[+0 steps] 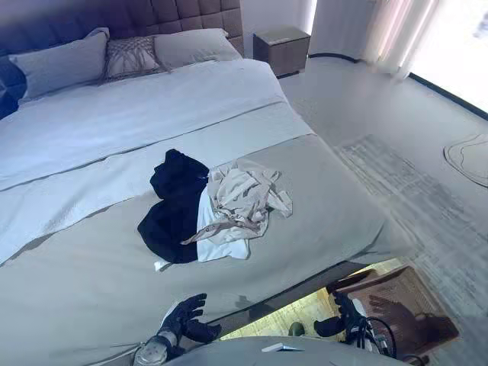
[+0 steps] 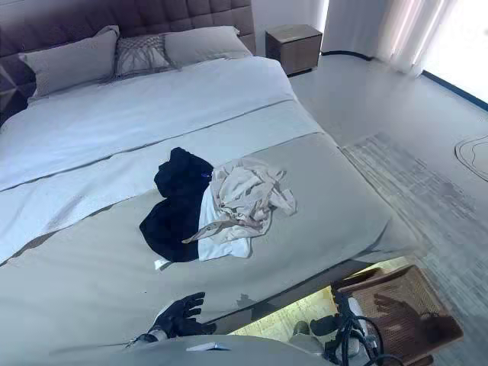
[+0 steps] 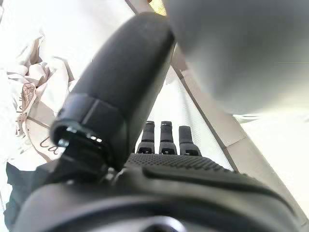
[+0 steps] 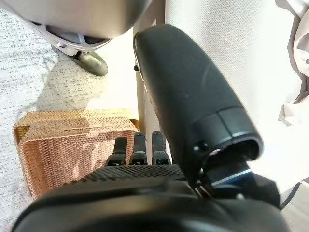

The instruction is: Pick up the clothes from the bed and place them into the basket

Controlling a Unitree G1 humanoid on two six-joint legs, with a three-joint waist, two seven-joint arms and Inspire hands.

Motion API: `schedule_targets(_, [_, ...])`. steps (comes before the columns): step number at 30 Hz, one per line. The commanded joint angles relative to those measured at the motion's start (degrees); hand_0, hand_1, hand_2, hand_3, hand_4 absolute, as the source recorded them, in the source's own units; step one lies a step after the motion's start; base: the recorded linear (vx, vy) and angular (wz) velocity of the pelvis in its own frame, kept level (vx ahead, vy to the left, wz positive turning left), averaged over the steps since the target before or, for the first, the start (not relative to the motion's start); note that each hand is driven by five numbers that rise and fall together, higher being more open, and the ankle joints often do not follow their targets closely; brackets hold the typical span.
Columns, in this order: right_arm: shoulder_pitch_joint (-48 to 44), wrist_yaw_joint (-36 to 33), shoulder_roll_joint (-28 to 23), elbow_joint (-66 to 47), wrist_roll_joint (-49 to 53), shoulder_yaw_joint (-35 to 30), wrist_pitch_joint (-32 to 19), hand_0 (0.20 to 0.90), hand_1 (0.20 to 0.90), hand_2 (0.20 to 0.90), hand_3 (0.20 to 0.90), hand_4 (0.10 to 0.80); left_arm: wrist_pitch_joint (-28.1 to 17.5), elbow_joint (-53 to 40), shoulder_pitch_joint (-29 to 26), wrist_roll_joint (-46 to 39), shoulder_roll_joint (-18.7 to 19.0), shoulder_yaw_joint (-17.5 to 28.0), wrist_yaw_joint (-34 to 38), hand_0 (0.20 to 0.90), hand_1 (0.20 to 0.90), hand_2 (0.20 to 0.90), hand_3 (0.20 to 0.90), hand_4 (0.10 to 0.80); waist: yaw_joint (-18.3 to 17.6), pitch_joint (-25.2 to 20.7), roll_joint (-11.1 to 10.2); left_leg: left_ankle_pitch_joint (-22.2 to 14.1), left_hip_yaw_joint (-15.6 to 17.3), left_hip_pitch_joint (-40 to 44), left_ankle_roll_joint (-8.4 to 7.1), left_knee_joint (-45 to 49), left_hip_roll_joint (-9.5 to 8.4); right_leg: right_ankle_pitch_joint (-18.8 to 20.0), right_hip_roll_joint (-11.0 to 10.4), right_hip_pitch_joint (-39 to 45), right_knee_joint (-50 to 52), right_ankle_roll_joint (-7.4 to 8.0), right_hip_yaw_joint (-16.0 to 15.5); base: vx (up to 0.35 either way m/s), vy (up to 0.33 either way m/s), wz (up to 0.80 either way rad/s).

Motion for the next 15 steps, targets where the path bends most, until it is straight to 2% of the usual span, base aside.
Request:
schedule_targets(1, [-5.1, -2.7, 0.3, 1.6, -0.7, 0.8, -2.2, 0.900, 0.900, 0.900, 0.900, 0.800, -5.0, 2.5, -6.3, 0.4, -0.3, 1.3, -0.1, 0.900, 0.900, 0.900, 0.900, 0.800, 0.1, 2.1, -1.5, -2.8, 1.5, -1.7, 0.30, 1.1, -1.43, -8.2, -1.1, 2.8, 5.7, 0.48, 1.9, 0.000, 0.000, 0.00])
schedule_targets(7, [-5.0, -1.8, 0.5, 1.8, 0.7, 0.3, -0.4, 0.900, 0.900, 0.900, 0.900, 0.800, -4.3, 2.6, -6.1, -0.1, -0.5, 1.9, -0.4, 0.900, 0.900, 0.900, 0.900, 0.800, 0.1, 2.3, -1.5, -2.7, 2.0, -1.7, 0.22, 1.1, -1.30, -8.0, -1.3, 2.8, 5.5, 0.61, 1.6, 0.000, 0.000, 0.00])
schedule_targets(15, [-5.0, -1.3, 0.7, 2.9, 2.1, -0.9, -1.5, 0.900, 0.900, 0.900, 0.900, 0.800, -4.6, 3.4, -6.0, 0.2, -0.8, 2.2, -0.5, 0.900, 0.900, 0.900, 0.900, 0.800, 0.1, 1.9, -1.5, -2.8, 1.8, -1.5, 0.24, 0.9, -1.35, -8.1, -1.1, 3.0, 5.4, 0.54, 1.7, 0.000, 0.000, 0.00])
